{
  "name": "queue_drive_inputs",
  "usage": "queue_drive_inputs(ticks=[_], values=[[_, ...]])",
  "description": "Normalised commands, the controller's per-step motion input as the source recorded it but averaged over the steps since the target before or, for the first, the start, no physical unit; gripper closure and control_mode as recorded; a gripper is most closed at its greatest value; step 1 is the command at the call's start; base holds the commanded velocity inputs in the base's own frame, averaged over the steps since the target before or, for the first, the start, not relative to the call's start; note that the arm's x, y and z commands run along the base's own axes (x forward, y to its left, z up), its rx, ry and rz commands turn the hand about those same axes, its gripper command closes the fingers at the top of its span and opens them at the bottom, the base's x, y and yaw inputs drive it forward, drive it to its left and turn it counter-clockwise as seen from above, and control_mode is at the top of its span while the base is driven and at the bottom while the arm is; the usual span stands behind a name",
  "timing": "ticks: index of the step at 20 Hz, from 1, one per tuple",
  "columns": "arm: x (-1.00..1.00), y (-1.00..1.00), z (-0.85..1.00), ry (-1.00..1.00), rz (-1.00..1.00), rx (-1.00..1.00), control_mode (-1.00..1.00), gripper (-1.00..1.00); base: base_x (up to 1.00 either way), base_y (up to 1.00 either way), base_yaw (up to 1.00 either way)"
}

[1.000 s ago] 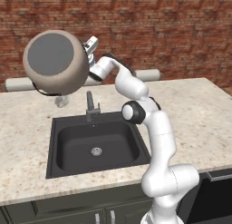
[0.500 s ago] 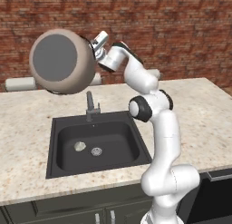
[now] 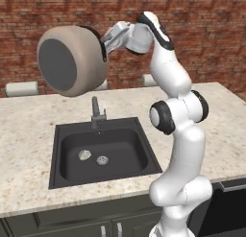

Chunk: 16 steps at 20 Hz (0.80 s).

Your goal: Dump the garlic from the pot into the sink. Then turn on the water and wash the garlic. Then turn off the water and put the garlic back in the pot.

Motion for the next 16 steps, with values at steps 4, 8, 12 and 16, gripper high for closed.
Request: queue_drive_inputs(ticks=[4, 8, 12, 16], values=[[-1.0, 0.0, 0.11, -0.34, -0.42, -0.27, -1.0, 1.0, 0.0, 0.0, 0.0], [-1.0, 0.0, 0.0, -0.3, -0.41, -0.26, -1.0, 1.0, 0.0, 0.0, 0.0], [-1.0, 0.0, 0.0, -0.26, -0.39, -0.22, -1.0, 1.0, 0.0, 0.0, 0.0], [-0.95, 0.0, -0.03, -0.05, -0.32, -0.1, -1.0, 1.0, 0.0, 0.0, 0.0]])
